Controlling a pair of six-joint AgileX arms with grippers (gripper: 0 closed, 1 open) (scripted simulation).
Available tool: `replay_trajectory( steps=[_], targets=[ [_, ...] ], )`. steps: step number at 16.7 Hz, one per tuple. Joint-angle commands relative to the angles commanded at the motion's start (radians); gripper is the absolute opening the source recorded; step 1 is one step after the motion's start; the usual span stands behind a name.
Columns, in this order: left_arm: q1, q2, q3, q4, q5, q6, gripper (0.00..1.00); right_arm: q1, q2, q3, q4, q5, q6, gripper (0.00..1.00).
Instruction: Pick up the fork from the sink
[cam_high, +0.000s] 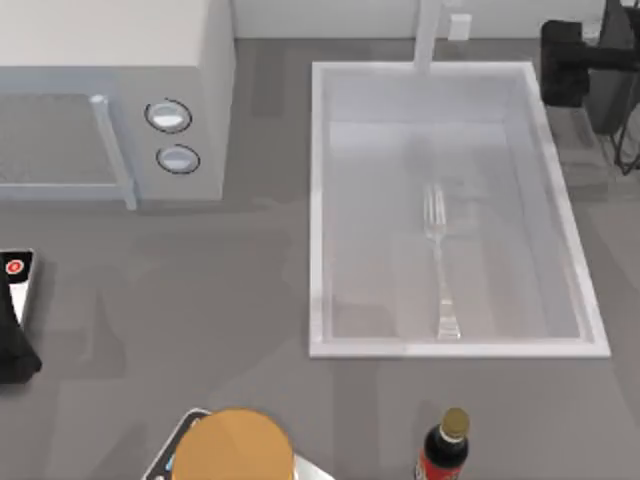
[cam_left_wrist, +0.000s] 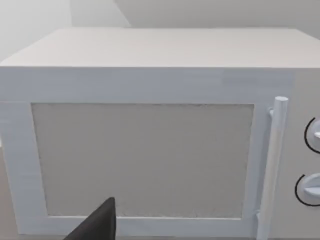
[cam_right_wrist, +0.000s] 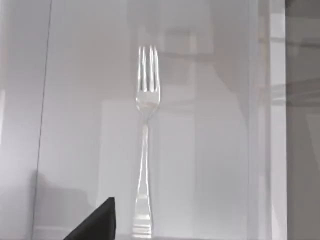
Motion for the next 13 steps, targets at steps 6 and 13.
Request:
replay_trajectory(
  steps=[6, 13],
  targets=[
    [0.0, 0.0, 0.0, 0.0, 0.0, 0.0, 1.0, 0.085, 0.542, 0.494, -0.291, 0.002, 0.09, 1.0],
    [0.0, 0.0, 0.0, 0.0, 0.0, 0.0, 1.0, 0.138, 0.872, 0.793, -0.468, 0.002, 0.146, 1.0]
  ],
)
